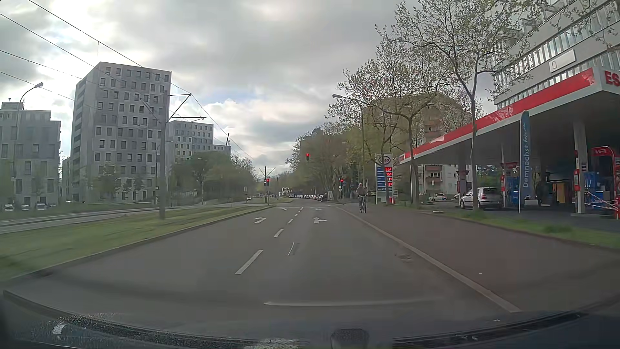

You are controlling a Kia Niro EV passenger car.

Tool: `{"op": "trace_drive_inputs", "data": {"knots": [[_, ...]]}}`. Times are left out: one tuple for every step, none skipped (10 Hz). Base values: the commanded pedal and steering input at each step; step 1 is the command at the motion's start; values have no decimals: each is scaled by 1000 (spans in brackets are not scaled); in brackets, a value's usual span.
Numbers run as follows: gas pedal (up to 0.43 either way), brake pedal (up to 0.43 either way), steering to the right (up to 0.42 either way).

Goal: Follow the waypoints while adhering to traffic rules and regulations

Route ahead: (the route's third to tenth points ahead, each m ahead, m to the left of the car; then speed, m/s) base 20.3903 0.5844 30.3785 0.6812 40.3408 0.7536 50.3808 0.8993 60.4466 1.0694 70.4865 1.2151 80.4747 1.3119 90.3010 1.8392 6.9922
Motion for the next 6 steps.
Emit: {"op": "trace_drive_inputs", "data": {"knots": [[0,0,2],[0,0,0],[0,0,0],[0,0,0],[0,0,0],[0,0,0]]}}
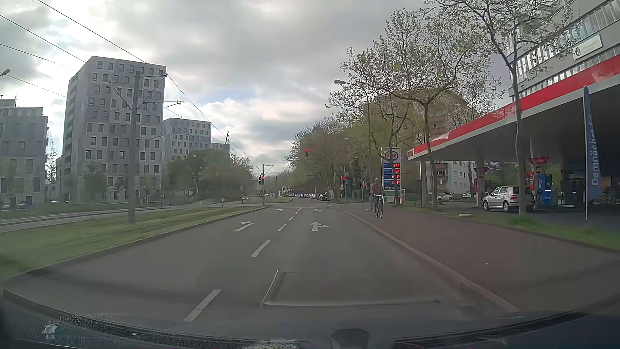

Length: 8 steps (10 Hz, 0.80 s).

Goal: Follow the waypoints while adhering to traffic rules and regulations

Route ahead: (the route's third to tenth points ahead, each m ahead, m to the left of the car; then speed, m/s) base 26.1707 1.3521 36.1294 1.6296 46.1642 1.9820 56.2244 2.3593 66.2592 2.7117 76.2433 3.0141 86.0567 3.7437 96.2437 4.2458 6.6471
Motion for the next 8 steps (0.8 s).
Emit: {"op": "trace_drive_inputs", "data": {"knots": [[0,0,0],[0,0,0],[0,0,0],[0,0,0],[0,0,0],[0,0,0],[0,0,-2],[0,0,-2]]}}
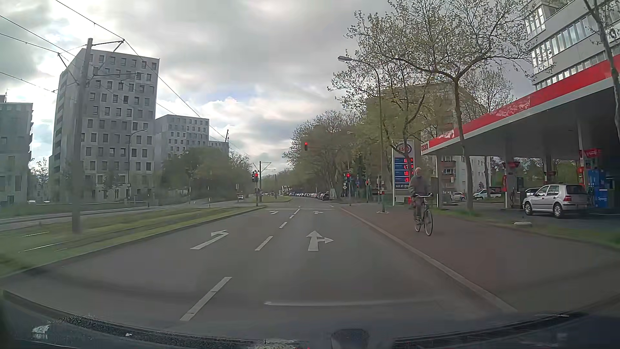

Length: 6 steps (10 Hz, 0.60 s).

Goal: Follow the waypoints while adhering to traffic rules and regulations

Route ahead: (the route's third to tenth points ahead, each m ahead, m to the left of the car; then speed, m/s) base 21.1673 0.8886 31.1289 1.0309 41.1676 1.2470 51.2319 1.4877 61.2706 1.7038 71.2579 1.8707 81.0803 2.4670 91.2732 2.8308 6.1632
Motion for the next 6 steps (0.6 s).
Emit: {"op": "trace_drive_inputs", "data": {"knots": [[0,0,-2],[0,0,-2],[0,0,-3],[0,0,-4],[0,0,-4],[0,0,-4]]}}
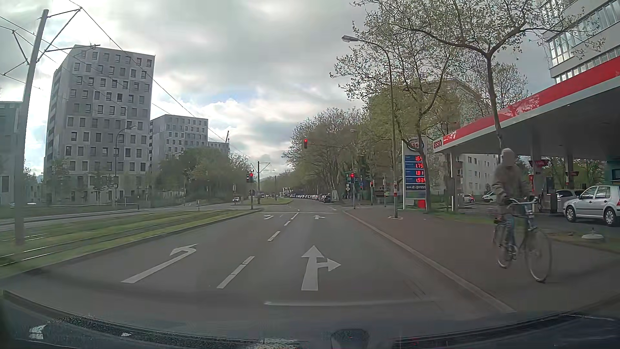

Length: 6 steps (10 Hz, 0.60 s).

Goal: Follow the waypoints while adhering to traffic rules and regulations

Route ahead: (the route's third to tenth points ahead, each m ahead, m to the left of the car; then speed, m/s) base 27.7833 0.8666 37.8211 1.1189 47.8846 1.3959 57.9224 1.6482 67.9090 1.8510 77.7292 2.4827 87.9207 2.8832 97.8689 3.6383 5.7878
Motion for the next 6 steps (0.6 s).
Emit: {"op": "trace_drive_inputs", "data": {"knots": [[0,0,-4],[0,0,-4],[0,0,-4],[0,0,-4],[0,0,-4],[0,0,-4]]}}
